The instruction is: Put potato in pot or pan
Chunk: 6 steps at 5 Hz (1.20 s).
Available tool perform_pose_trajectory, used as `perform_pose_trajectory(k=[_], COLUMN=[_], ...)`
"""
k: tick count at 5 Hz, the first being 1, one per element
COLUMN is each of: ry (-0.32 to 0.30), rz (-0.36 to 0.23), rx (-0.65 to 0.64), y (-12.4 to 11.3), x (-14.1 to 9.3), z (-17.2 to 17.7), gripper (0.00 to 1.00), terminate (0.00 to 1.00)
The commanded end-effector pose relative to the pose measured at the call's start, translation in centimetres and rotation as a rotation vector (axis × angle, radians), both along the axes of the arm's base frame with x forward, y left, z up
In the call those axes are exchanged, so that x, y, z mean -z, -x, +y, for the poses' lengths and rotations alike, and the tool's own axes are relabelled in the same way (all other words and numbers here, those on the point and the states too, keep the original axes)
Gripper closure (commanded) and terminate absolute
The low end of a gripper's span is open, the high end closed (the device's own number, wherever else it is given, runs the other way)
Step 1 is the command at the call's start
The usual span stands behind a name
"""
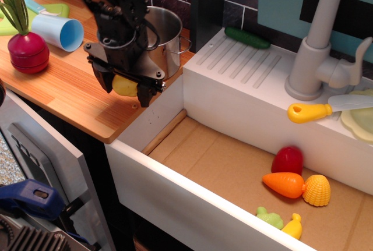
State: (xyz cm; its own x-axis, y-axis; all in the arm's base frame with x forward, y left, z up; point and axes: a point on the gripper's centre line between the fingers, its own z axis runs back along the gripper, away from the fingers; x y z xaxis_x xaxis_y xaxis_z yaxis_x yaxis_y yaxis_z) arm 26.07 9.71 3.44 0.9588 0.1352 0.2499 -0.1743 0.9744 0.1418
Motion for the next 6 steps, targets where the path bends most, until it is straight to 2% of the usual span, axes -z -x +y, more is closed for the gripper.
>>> perform_pose_trajectory(k=[1, 2, 3, 4, 5, 6], ry=[-0.134, -0.186, -0.194, -0.178, -0.178, -0.178], rz=[-0.054, -0.062, -0.061, -0.075, -0.075, -0.075], rx=[-0.015, 0.051, 0.104, 0.137, 0.137, 0.137], y=[-1.3, -3.9, -6.2, -7.5, -7.5, -7.5], x=[-5.8, -8.3, -9.3, -9.4, -9.4, -9.4], z=[1.4, 2.2, 2.6, 2.9, 2.9, 2.9], gripper=[0.0, 1.0, 1.0, 0.0, 0.0, 0.0], terminate=[0.0, 0.0, 0.0, 0.0, 0.0, 1.0])
